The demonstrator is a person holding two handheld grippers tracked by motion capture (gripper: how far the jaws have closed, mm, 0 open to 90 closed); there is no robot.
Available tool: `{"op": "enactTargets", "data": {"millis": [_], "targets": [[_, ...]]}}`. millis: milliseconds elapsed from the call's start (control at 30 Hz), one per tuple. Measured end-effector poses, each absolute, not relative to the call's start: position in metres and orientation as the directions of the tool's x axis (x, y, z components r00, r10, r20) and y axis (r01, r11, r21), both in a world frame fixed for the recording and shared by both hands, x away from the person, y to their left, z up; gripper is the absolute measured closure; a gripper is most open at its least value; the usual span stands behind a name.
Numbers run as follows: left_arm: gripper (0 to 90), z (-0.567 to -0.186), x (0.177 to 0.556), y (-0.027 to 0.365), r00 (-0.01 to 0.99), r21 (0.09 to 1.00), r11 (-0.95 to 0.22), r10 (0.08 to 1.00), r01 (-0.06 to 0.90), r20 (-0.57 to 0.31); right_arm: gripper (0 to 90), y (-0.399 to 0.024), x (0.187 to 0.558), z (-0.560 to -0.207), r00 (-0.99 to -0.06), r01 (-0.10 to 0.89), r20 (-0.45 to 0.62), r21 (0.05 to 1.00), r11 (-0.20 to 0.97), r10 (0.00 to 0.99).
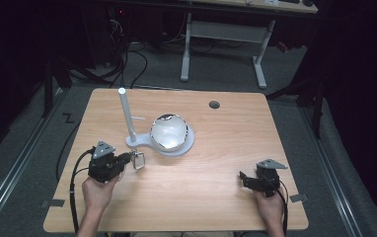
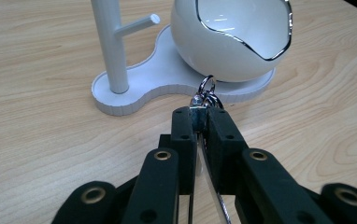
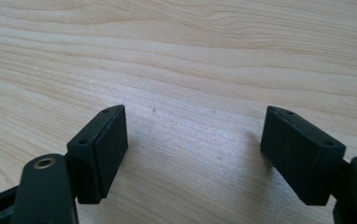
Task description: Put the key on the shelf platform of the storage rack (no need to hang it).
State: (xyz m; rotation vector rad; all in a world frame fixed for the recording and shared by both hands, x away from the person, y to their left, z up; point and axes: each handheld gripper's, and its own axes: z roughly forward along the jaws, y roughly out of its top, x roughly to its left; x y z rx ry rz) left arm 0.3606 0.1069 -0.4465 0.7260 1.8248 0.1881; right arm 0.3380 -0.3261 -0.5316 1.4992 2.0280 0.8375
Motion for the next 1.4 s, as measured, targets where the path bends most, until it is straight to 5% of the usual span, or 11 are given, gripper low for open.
{"op": "enactTargets", "data": {"millis": [1400], "targets": [[81.9, -0.385, 0.349, 0.066, -0.043, 0.489, 0.73, 0.575, 0.478, -0.817, 23.4, -0.326, 0.338, -0.532, -0.285, 0.665, -0.019, 0.716, 0.212, 0.958]]}}
